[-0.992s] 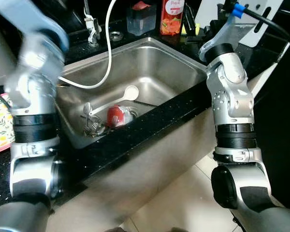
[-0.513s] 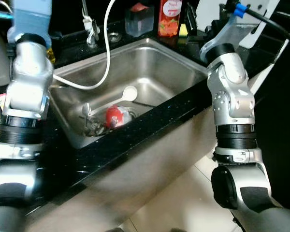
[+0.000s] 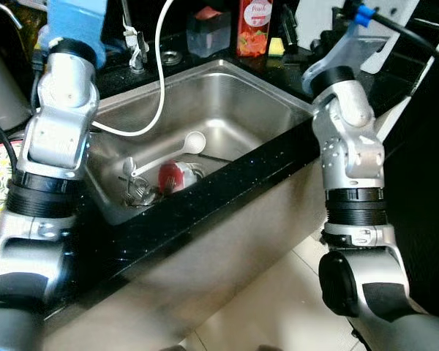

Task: Kitchen organization

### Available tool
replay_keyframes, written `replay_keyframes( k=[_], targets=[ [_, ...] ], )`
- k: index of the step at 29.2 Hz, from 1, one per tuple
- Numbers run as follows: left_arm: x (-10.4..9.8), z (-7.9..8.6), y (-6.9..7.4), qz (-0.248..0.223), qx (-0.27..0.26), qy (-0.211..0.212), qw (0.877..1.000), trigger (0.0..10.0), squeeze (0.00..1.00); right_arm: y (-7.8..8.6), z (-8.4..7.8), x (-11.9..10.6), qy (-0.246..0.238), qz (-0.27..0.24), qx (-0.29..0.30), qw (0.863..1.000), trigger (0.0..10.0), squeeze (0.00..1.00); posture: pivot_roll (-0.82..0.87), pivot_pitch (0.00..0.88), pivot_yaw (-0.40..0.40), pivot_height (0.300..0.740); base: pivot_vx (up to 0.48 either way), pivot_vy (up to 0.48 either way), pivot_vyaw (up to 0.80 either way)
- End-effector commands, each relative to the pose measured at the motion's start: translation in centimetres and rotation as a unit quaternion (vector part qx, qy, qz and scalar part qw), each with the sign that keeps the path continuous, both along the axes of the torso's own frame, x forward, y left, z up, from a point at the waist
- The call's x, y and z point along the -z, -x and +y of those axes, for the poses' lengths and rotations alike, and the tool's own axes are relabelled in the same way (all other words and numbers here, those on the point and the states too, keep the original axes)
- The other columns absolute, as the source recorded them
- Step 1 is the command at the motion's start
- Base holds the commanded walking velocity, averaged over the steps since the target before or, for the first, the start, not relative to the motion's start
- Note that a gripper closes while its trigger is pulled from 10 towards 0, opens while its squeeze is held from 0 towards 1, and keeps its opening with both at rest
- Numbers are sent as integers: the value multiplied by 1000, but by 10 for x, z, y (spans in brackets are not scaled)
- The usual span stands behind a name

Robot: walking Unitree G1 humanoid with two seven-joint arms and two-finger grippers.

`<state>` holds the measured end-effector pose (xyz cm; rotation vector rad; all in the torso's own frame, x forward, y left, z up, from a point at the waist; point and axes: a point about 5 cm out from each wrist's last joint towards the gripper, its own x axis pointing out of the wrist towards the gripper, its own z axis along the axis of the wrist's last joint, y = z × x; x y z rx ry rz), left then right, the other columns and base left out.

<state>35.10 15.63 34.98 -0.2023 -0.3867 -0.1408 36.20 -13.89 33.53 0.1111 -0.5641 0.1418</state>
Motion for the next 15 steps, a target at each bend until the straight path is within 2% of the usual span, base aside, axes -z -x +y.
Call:
replay_keyframes(
  k=[1,2,3,4,5,6,7,8,10,11,12,14,15],
  targets=[
    [-10,-6,6,-129,-257,-416,862,10000,0,-1,-2,1,-8,5,-2,1000,10000,0,15,0,40,740,0,0,0],
    [-1,-6,6,-136,-226,-424,866,10000,0,-1,-2,1,-9,6,-2,1000,10000,0,8,0,42,740,0,0,0],
    [-1,-6,6,-136,-226,-424,866,10000,0,-1,-2,1,-9,6,-2,1000,10000,0,8,0,42,740,0,0,0],
    [2,-1,4,-92,-181,-315,927,10000,0,-1,-1,1,-9,6,-3,1000,10000,0,5,0,43,740,0,0,0],
    [4,3,2,-11,-69,-84,994,10000,0,-1,0,1,-9,7,-4,1000,10000,0,4,0,40,740,0,0,0],
    [7,3,2,18,17,25,999,10000,0,-1,0,1,-9,7,-5,1000,10000,0,14,0,43,740,0,0,0],
    [9,1,1,28,52,63,996,10000,0,-1,0,2,-10,7,-6,1000,10000,0,14,0,43,740,0,0,0],
    [9,1,1,28,52,63,996,10000,0,-1,0,2,-10,7,-6,1000,10000,0,14,0,43,740,0,0,0],
    [28,5,-7,56,7,-61,997,10000,0,-2,0,3,-11,10,-6,1000,10000,0,23,0,39,740,0,0,0],
    [37,8,-9,78,-14,-133,988,10000,0,-2,1,3,-11,11,-7,1000,10000,0,20,0,42,740,0,0,0],
    [43,10,-9,92,-26,-179,979,10000,0,-2,1,4,-11,11,-7,1000,10000,0,20,0,42,740,0,0,0],
    [50,9,-11,112,-6,-200,973,10000,0,-2,2,4,-11,11,-9,1000,10000,0,26,0,40,740,0,0,0],
    [56,8,-13,119,6,-225,967,10000,0,-2,2,4,-12,12,-9,1000,10000,0,27,0,41,740,0,0,0]
  ],
)
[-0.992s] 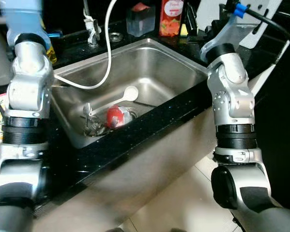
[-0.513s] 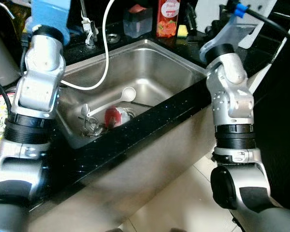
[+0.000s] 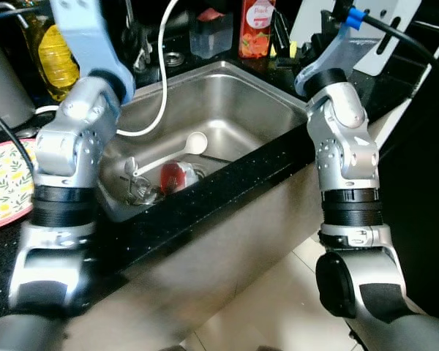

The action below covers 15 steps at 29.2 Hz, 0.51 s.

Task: Kitchen organization

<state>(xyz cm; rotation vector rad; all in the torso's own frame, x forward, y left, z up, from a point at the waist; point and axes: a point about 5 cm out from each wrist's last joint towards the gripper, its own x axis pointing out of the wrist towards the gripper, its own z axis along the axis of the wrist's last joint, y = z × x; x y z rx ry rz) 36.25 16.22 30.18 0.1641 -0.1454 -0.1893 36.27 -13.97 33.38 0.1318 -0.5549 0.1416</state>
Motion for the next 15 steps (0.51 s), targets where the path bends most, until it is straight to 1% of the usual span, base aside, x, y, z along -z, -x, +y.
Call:
replay_keyframes(
  k=[1,2,3,5,6,7,9,10,12,13,14,15],
  targets=[
    [14,1,-3,28,18,-49,998,10000,0,-1,3,2,-3,7,-6,1000,10000,0,27,0,41,740,0,0,0],
    [18,0,-4,35,23,-61,997,10000,0,-2,3,3,-3,7,-6,1000,10000,0,27,0,41,740,0,0,0],
    [18,0,-4,35,23,-61,997,10000,0,-2,3,3,-3,7,-6,1000,10000,0,27,0,41,740,0,0,0],
    [29,0,-5,56,23,-107,992,10000,0,-2,3,3,-4,8,-6,1000,10000,0,30,0,45,740,0,0,0],
    [29,0,-5,56,23,-107,992,10000,0,-2,3,3,-4,8,-6,1000,10000,0,30,0,45,740,0,0,0],
    [37,0,-6,67,28,-130,989,10000,0,-1,3,3,-4,8,-6,1000,10000,0,29,0,47,740,0,0,0],
    [37,0,-6,67,28,-130,989,10000,0,-1,3,3,-4,8,-6,1000,10000,0,29,0,47,740,0,0,0],
    [44,-2,-6,77,36,-133,987,10000,1000,-1,4,3,-5,8,-7,1000,10000,0,29,0,47,740,0,0,0],
    [48,-2,-8,78,30,-119,989,10000,1000,-2,4,4,-5,9,-7,1000,10000,0,29,0,47,740,0,0,0],
    [46,-2,-8,69,28,-92,993,10000,1000,-2,4,4,-6,9,-7,1000,10000,0,30,0,48,740,0,0,0],
    [46,-2,-8,69,28,-92,993,10000,1000,-2,4,4,-6,9,-7,1000,10000,0,30,0,48,740,0,0,0],
    [44,-1,-8,64,28,-75,995,10000,1000,-1,4,4,-6,9,-7,1000,10000,0,30,0,48,740,0,0,0]
  ],
)
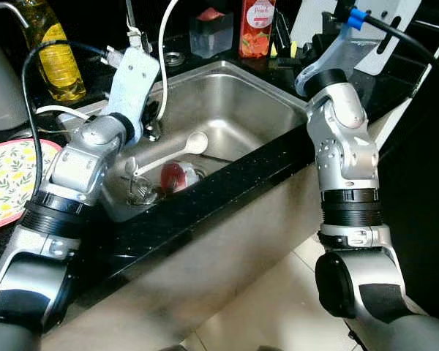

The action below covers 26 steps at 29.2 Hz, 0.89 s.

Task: Kitchen organization

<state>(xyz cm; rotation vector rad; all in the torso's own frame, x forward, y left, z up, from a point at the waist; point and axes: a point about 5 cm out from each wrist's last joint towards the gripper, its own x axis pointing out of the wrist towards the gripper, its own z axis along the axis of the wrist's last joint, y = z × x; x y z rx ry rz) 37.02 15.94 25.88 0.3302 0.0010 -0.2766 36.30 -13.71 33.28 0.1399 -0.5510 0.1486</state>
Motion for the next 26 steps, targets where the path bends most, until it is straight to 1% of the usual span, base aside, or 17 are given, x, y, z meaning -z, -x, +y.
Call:
replay_keyframes(
  k=[1,2,3,4,6,8,13,14,15,18,19,20,22,23,24,25,26],
  targets=[
    [-5,0,1,-19,6,43,999,10000,1000,-1,1,3,-4,7,-2,1000,10000,0,30,0,48,740,0,0,0],
    [-11,-3,3,-35,19,76,996,10000,1000,-1,1,3,-5,6,-3,1000,10000,0,30,0,48,740,0,0,0],
    [-23,-5,7,-67,32,113,991,10000,0,-1,2,3,-5,6,-3,1000,10000,0,35,0,47,740,0,0,0],
    [-23,-5,7,-67,32,113,991,10000,0,-1,2,3,-5,6,-3,1000,10000,0,35,0,47,740,0,0,0],
    [-39,2,11,-118,13,173,978,10000,0,-2,2,3,-6,6,-4,1000,10000,0,38,0,45,740,0,0,0],
    [-45,13,11,-142,-22,198,970,10000,0,-2,2,3,-6,7,-5,1000,10000,0,40,0,44,740,0,0,0],
    [-46,35,10,-148,-109,230,956,10000,0,-2,3,3,-6,7,-7,1000,10000,0,46,0,40,740,0,0,0],
    [-27,71,13,-102,-265,262,922,10000,0,-2,4,3,-7,6,-9,1000,10000,0,49,0,47,740,0,0,0],
    [-20,80,15,-89,-303,268,910,10000,0,-2,4,3,-7,6,-9,1000,10000,0,49,0,47,740,0,0,0],
    [-15,96,23,-91,-359,271,889,10000,0,-2,4,3,-8,6,-8,1000,10000,0,52,0,49,740,0,0,0],
    [-13,115,33,-105,-409,279,863,10000,0,-2,3,4,-9,8,-7,1000,10000,0,56,0,48,740,0,0,0],
    [-13,115,33,-105,-409,279,863,10000,0,-2,3,4,-9,8,-7,1000,10000,0,56,0,48,740,0,0,0],
    [-8,148,51,-121,-488,295,813,10000,55,-2,3,6,-9,12,-8,1000,10000,0,62,0,43,740,0,0,0],
    [-8,148,51,-121,-488,295,813,10000,55,-2,3,6,-9,12,-8,1000,10000,0,62,0,43,740,0,0,0],
    [-5,157,56,-121,-508,305,797,10000,341,-2,3,7,-9,13,-9,1000,10000,0,62,0,43,740,0,0,0],
    [-5,157,56,-121,-508,305,797,10000,341,-2,3,7,-9,13,-9,1000,10000,0,62,0,43,740,0,0,0],
    [4,161,58,-104,-511,333,786,10000,1000,-2,5,7,-8,13,-11,1000,10000,0,66,0,45,740,0,0,0]
  ],
)
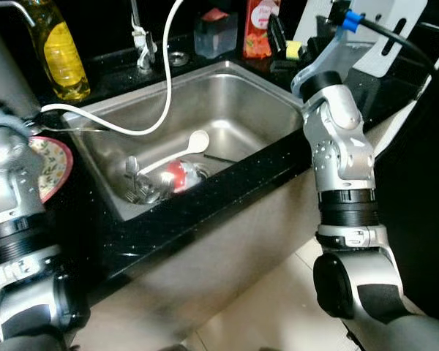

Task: Kitchen organization

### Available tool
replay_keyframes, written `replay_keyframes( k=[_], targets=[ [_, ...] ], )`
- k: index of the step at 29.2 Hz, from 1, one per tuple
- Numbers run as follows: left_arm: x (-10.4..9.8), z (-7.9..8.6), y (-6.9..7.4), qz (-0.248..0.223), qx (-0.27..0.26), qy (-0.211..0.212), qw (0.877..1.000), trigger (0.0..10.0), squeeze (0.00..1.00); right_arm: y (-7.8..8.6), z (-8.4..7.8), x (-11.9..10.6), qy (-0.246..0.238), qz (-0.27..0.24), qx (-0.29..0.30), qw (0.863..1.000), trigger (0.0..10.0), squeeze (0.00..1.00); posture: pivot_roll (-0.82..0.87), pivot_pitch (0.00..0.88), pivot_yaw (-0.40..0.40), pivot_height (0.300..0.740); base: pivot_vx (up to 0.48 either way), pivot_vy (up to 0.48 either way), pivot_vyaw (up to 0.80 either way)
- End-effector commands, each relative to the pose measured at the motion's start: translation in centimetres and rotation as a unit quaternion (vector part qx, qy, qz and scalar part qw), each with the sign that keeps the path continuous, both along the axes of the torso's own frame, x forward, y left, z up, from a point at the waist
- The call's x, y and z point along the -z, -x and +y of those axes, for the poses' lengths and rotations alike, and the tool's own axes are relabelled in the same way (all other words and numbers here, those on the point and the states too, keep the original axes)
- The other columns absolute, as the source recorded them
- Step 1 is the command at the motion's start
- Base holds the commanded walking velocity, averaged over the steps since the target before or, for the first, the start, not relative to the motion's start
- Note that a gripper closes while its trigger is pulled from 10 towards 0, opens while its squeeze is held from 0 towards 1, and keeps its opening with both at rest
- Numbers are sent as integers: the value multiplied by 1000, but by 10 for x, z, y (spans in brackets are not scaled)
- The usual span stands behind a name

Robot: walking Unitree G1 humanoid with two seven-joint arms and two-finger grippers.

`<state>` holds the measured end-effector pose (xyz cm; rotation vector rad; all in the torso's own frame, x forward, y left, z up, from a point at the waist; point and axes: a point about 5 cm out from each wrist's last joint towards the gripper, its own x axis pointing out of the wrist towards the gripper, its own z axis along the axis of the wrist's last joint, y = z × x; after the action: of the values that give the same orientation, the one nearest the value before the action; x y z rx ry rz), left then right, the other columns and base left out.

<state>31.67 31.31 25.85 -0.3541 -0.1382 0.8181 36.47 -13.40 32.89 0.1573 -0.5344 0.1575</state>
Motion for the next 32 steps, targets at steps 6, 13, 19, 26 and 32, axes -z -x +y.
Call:
replay_keyframes(
  k=[6,13,19,26,32],
  targets=[
    [27,16,17,20,-43,84,995,10000,1000,-1,4,3,-2,4,-7,1000,10000,0,72,0,50,740,0,0,0],
    [58,44,41,40,-123,188,974,10000,1000,-2,7,6,-5,7,-14,1000,10000,0,90,0,50,740,0,0,0],
    [64,49,50,45,-139,216,965,10000,1000,-3,9,8,-8,9,-17,1000,10000,0,105,0,52,740,0,0,0],
    [80,35,52,88,-109,237,961,10000,0,-3,10,8,-11,9,-19,1000,10000,0,116,0,59,740,0,0,0],
    [100,12,48,111,-62,284,950,10000,0,-4,9,9,-12,10,-17,1000,10000,0,111,0,63,740,0,0,0]
  ],
)
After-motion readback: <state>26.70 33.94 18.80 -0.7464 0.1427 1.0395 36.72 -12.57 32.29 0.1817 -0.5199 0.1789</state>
